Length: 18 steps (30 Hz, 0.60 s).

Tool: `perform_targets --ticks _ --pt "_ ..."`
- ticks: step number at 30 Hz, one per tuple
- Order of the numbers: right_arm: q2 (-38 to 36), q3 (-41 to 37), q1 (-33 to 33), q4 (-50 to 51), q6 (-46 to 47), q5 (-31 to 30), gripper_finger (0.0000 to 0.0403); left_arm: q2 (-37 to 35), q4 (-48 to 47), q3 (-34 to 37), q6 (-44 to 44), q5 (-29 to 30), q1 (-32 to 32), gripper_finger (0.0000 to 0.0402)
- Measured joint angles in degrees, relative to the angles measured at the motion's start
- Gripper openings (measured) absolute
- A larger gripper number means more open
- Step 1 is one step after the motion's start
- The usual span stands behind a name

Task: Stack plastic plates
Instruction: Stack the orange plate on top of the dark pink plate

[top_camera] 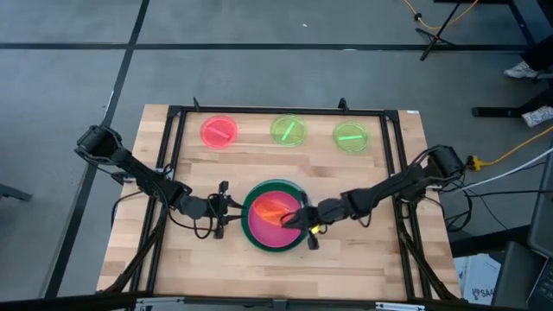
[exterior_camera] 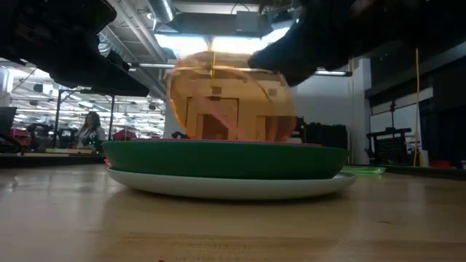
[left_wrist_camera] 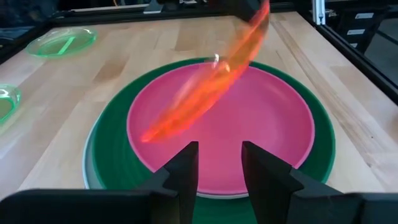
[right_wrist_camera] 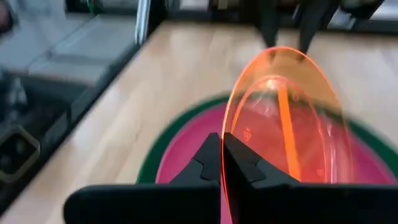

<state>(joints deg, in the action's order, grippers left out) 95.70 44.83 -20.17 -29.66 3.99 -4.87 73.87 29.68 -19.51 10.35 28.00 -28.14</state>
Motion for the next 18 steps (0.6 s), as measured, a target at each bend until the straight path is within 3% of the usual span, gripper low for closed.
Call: perform_targets --ticks 4,10,16,18 --pt "2.67 3.33 -0.21 6.23 2.9 0.47 0.0001 0.0 0.02 0.0 0.0 -0.02 0.0 0.0115" --pt "6.29 4.98 0.3 5.86 11.21 0.26 0.0008 0.0 -0.36 0.0 0.19 -1.59 0.0 0.0115" --pt "7.2 4.95 0.76 5.94 19.65 -0.06 0.008 0.0 -0.1 0.0 0.25 -2.59 0.0 0.0115" --pt "6.19 5.45 1.09 7.33 18.44 0.67 0.0114 0.0 -0.2 0.0 0.24 -2.84 0.0 0.0115"
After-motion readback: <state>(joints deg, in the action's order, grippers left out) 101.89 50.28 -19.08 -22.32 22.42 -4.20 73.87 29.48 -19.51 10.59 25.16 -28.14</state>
